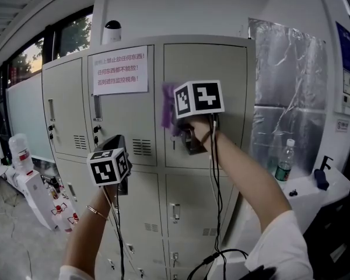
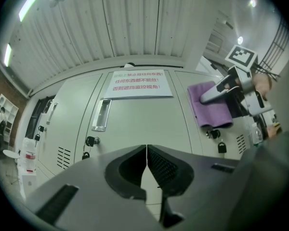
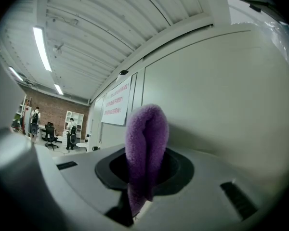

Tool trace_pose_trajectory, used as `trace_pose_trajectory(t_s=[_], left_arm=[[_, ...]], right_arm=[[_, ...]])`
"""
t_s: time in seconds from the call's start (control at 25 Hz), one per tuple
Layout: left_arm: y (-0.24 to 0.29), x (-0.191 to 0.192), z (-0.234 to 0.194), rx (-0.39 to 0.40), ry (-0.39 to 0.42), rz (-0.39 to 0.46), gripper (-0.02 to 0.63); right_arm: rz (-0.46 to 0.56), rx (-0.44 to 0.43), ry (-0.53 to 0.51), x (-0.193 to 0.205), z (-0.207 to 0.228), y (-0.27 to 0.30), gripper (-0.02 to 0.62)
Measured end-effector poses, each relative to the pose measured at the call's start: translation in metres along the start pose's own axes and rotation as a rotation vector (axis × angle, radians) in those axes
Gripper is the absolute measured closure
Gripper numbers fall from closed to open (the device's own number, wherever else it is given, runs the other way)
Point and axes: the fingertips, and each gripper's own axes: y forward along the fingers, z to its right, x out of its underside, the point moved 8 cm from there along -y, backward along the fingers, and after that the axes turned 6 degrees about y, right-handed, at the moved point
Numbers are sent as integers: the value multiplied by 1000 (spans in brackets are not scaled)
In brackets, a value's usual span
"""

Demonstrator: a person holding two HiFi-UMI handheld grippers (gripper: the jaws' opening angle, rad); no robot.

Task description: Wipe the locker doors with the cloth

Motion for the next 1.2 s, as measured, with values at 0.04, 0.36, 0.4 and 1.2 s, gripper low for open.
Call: trace_pose_trajectory(t_s=[0.04,0.36,0.4,1.2], left_arm=[[0,-1,2,3,3,1,597],[5,-2,17,21,8,1,597],[5,-1,19,26,6,2,597],[10,11,42,29,1,-23,597]], right_arm=[[0,4,-4,0,2,-2,529],[0,48,-15,0,23,-20,529],[0,49,-9,0,27,-23,528],[25,155,41,7,115,-96,525]])
